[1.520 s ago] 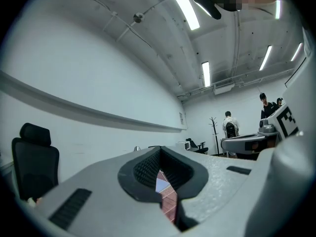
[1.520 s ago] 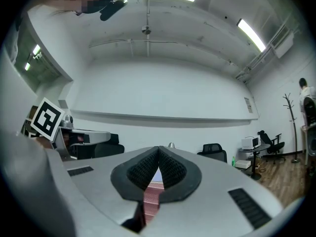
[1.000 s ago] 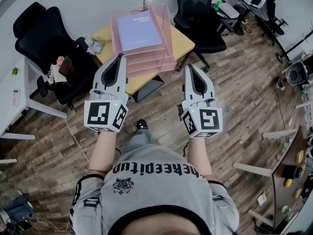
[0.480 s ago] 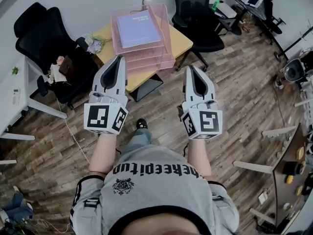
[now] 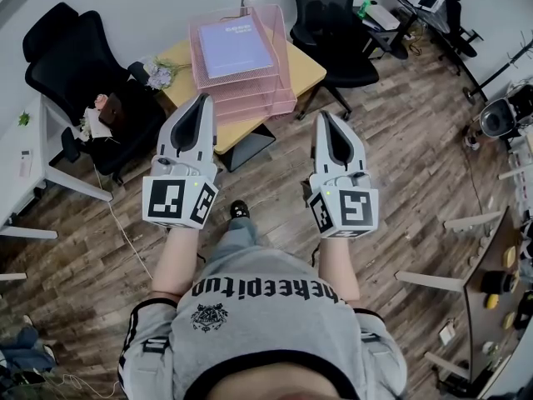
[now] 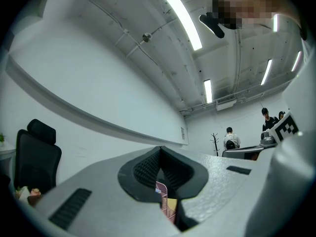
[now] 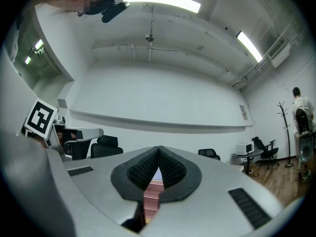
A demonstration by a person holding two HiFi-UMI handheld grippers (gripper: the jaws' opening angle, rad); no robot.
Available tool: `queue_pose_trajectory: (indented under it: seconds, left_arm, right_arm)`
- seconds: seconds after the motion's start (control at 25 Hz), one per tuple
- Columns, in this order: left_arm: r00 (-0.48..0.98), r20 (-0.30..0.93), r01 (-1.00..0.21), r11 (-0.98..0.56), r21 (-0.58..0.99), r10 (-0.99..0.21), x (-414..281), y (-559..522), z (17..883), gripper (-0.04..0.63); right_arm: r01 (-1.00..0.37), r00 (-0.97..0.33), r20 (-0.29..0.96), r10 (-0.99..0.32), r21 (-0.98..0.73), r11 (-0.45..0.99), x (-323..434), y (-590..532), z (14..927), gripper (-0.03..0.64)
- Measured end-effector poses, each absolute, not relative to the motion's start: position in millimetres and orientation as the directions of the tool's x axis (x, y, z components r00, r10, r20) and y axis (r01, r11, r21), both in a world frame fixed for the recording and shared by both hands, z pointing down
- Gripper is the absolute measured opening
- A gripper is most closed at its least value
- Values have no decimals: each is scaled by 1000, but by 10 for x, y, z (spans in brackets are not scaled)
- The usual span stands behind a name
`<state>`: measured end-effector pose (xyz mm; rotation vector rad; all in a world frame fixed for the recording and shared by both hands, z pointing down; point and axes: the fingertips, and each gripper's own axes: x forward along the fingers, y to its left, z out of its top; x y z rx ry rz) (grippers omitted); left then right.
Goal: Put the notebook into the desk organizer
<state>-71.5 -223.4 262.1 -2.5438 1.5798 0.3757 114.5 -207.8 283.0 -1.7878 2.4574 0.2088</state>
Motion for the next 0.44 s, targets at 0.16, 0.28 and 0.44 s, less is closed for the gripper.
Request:
queue_pose_trajectory:
  seconds: [0.16,0.28,0.44]
  left_arm:
    - [420,-278,-895,-445,32,-864,-731,-2199,2603,3]
    - [416,-280,-896,-442,37,-865,-760,-2170,2597,3]
    - [417,-282,-894,-445,42,-864,-794,-2116,2594,3]
  right_arm:
    - [-952,-306,-158,-939,55,301,1141,-2035,2817,3]
    - [-952,-305,-157,-939,52,300,1125,-1998,2820,2]
    - [-952,-306,-157,-939,51,302,1088,-1939,2817,2]
